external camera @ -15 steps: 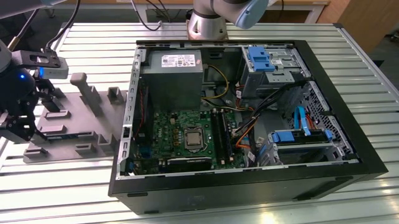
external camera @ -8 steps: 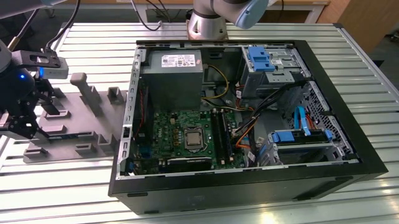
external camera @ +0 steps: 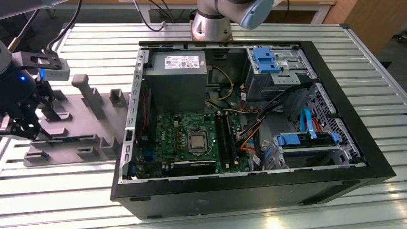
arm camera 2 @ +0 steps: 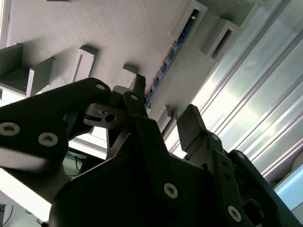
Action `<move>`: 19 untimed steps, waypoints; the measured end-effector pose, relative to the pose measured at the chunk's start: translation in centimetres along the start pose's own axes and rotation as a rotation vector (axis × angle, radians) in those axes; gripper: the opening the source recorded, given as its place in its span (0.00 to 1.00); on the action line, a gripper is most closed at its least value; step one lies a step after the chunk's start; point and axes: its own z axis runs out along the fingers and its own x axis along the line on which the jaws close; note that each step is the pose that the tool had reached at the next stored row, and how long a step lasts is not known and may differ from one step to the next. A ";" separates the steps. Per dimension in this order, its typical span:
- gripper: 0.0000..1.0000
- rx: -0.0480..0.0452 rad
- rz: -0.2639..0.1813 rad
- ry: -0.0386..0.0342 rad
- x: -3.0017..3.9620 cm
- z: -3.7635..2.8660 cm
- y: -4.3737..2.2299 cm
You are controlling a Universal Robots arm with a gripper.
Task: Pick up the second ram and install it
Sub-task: 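Pick up the second ram and move it above second insertion slot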
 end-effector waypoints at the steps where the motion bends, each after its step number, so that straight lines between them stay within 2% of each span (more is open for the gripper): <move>1: 0.55 0.0000 0.000 0.0001 0.00 0.00 0.00; 2: 0.49 0.0000 0.000 0.0001 0.00 0.00 0.00; 3: 0.49 0.0000 0.000 0.0000 0.00 0.00 0.00; 4: 0.42 -0.0001 0.000 0.0001 0.00 0.00 0.00; 9: 0.42 0.0000 0.000 0.0001 0.00 0.00 0.00; 13: 0.49 0.0000 0.000 0.0000 0.00 0.01 0.00; 14: 0.56 0.0000 0.000 0.0000 0.00 0.01 0.00; 19: 0.56 0.0001 0.000 0.0000 0.00 0.04 0.00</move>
